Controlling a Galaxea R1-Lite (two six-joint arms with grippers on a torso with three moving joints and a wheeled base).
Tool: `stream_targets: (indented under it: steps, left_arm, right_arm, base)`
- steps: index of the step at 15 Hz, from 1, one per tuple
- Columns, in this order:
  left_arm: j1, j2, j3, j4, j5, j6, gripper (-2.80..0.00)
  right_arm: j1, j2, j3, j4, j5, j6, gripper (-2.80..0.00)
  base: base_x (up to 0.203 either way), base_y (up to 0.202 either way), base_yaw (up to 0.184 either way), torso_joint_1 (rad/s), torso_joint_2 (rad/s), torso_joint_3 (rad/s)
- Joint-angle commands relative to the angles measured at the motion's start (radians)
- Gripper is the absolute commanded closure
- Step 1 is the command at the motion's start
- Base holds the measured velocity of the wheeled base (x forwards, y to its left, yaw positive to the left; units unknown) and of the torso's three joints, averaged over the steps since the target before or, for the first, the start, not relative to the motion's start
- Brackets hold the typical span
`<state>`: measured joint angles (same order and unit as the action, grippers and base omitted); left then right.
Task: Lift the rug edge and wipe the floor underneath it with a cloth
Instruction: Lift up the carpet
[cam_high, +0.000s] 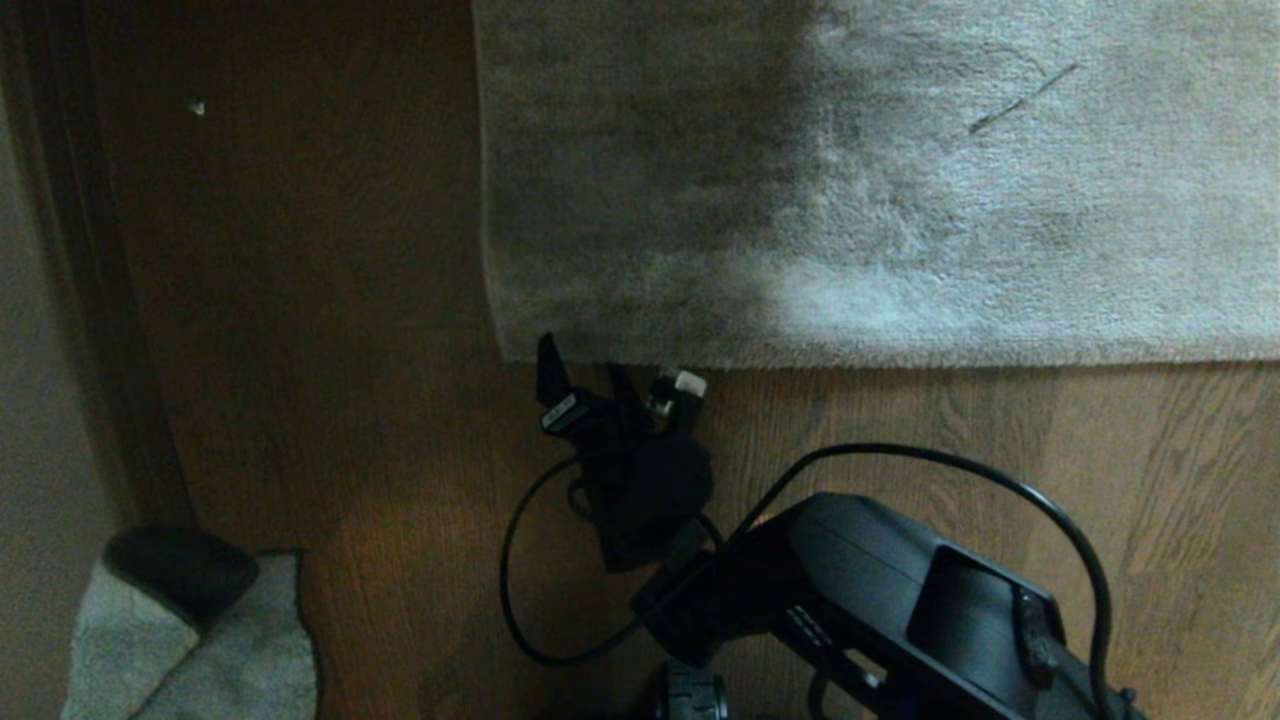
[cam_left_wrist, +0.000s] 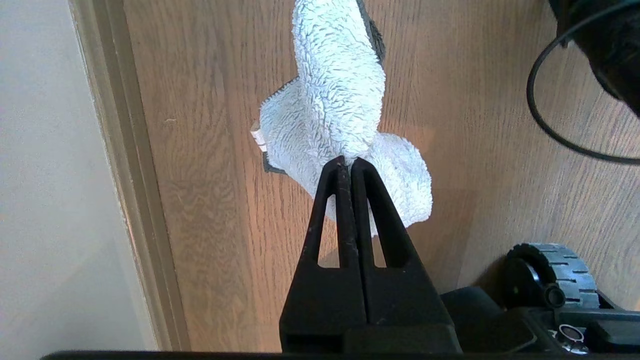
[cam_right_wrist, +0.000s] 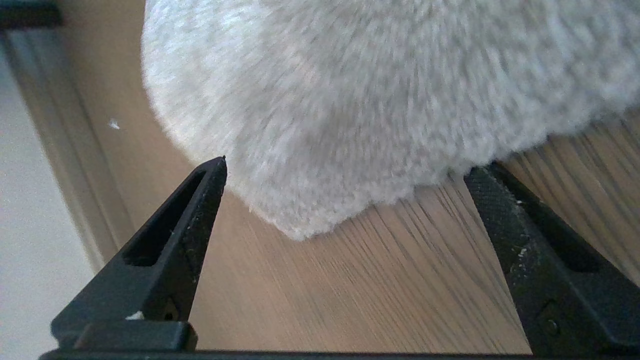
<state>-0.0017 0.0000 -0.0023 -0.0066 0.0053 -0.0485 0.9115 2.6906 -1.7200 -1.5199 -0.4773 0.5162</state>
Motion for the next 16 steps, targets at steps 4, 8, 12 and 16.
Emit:
stream_targets:
  steps: [4,8,12,16]
  left_arm:
    - [0.0,0.0,0.001,0.0,0.001,-0.001,0.0]
    - [0.0,0.0,0.001,-0.001,0.001,-0.001,0.0]
    - [0.0,0.0,0.001,0.0,0.001,-0.001,0.0]
    - [0.0,0.0,0.0,-0.001,0.001,-0.001,0.0]
  right_arm:
    - [-0.01,-0.011,-0.038,-0.05,0.017,0.002,-2.8]
    - [-0.038,-0.029,-0.087,-0.05,0.019,0.007,-2.8]
    - [-0.038,-0.055,-0.088,-0.05,0.053,-0.032,-2.8]
    - [-0.039,-0.097,-0.085,-0.05,0.085,-0.083,-2.8]
  base:
    - [0.0,0.0,0.0,0.0,0.0,0.0]
    - [0.0,0.0,0.0,0.0,0.0,0.0]
    - [0.0,0.0,0.0,0.0,0.0,0.0]
    - [0.0,0.0,0.0,0.0,0.0,0.0]
